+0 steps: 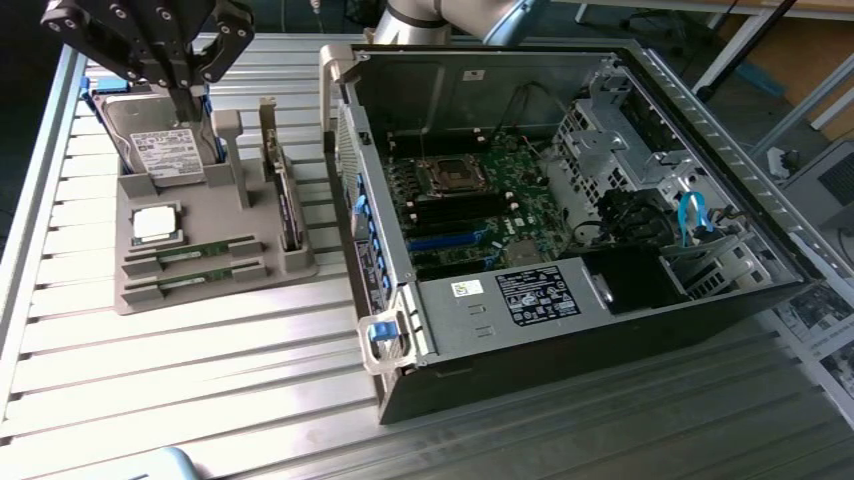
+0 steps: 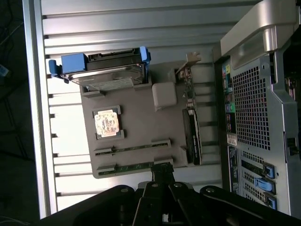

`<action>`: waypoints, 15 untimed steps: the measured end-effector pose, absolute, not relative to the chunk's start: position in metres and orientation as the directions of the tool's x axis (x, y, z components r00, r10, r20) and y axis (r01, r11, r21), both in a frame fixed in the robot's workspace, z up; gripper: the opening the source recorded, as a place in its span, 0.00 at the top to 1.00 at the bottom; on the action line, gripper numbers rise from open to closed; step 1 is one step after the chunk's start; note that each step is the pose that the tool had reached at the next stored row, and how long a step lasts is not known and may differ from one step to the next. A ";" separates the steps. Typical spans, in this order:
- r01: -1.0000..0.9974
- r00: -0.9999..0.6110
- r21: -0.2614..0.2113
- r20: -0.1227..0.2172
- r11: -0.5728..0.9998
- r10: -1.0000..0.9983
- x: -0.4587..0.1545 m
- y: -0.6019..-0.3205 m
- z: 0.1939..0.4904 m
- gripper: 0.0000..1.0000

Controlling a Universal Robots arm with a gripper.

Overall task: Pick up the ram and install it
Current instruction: 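Reach for the ram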

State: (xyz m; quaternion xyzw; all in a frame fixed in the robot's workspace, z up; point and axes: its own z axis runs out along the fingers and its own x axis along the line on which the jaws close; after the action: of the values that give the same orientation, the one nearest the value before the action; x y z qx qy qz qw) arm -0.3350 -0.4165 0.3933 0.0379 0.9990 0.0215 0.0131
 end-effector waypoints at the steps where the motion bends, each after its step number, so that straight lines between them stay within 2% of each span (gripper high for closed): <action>1: 0.075 -0.997 0.044 -0.024 0.996 0.076 -0.335 -0.417 0.393 0.89; 15: 0.075 -0.997 0.044 -0.025 0.996 0.076 -0.335 -0.420 0.393 0.89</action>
State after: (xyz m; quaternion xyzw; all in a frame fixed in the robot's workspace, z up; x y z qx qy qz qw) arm -0.3350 -0.4198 0.3933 0.0379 0.9990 0.0215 0.0131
